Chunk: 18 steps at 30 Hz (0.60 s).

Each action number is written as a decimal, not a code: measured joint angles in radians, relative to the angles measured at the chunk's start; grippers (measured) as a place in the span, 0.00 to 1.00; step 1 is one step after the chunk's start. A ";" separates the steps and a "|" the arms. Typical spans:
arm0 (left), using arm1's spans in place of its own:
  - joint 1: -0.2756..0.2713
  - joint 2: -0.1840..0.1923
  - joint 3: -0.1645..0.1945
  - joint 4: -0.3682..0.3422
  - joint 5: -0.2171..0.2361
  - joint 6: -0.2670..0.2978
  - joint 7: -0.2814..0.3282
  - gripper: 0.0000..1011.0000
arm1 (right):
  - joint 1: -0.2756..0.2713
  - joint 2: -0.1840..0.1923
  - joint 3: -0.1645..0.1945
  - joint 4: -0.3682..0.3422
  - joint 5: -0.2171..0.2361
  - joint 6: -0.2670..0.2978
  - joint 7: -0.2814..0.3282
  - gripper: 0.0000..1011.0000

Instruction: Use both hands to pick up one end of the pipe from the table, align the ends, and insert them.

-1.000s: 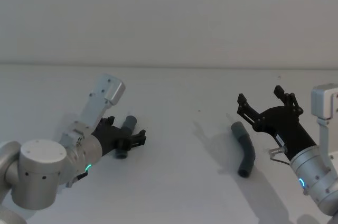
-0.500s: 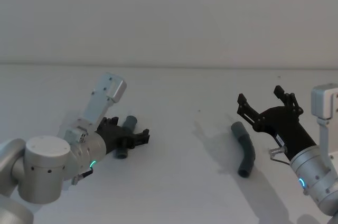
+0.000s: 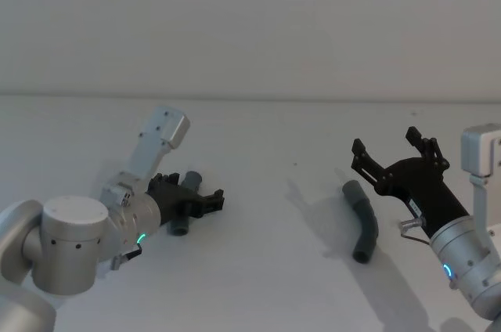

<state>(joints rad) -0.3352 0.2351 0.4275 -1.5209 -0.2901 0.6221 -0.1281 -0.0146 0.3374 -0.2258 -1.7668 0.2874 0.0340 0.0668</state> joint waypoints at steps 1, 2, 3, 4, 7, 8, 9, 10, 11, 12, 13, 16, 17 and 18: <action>0.000 -0.001 0.000 0.001 0.000 0.001 0.000 0.98 | 0.000 0.000 0.000 0.000 0.000 0.000 0.000 0.99; -0.002 -0.002 -0.001 0.002 0.000 0.002 -0.001 0.95 | 0.000 0.000 0.000 0.000 0.000 0.000 0.000 0.99; -0.002 -0.002 -0.001 0.003 0.000 0.002 -0.001 0.93 | 0.000 0.000 0.000 0.000 0.000 0.000 0.000 0.99; -0.003 -0.003 -0.001 0.004 0.000 0.003 -0.001 0.90 | 0.000 0.000 0.000 0.000 0.000 0.000 0.000 0.99; -0.004 -0.004 -0.001 0.006 0.000 0.004 -0.002 0.86 | 0.000 0.000 0.000 0.000 0.000 0.000 0.000 0.99; -0.005 -0.005 -0.001 0.007 0.000 0.005 -0.002 0.80 | 0.000 0.000 0.000 0.000 0.000 0.000 0.000 0.99; -0.005 -0.006 -0.001 0.007 0.000 0.005 -0.002 0.79 | 0.000 0.000 0.000 0.000 0.000 0.000 0.000 0.99; -0.005 -0.006 -0.001 0.007 0.000 0.005 -0.003 0.77 | 0.000 0.000 0.000 0.000 0.000 0.000 0.000 0.99; -0.006 -0.006 -0.002 0.008 0.000 0.006 -0.003 0.72 | 0.000 0.000 0.000 0.000 0.000 0.000 0.000 0.99; -0.006 -0.006 -0.002 0.008 0.000 0.006 -0.003 0.70 | 0.000 0.000 0.000 0.000 0.000 0.000 0.000 0.99; -0.006 -0.007 -0.002 0.009 0.000 0.006 -0.003 0.66 | 0.000 0.000 0.000 0.000 0.000 0.000 0.000 0.99; -0.007 -0.008 -0.002 0.010 0.001 0.007 -0.003 0.56 | 0.000 0.000 0.000 0.000 0.000 0.000 0.000 0.99; -0.007 -0.008 -0.002 0.010 0.001 0.007 -0.003 0.56 | 0.000 0.000 0.000 0.000 0.000 0.000 0.000 0.99; -0.008 -0.008 -0.003 0.010 0.001 0.007 -0.003 0.50 | 0.000 0.000 0.000 0.000 0.000 0.000 0.000 0.99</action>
<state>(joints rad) -0.3428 0.2270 0.4250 -1.5106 -0.2895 0.6293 -0.1314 -0.0146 0.3375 -0.2258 -1.7668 0.2874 0.0340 0.0668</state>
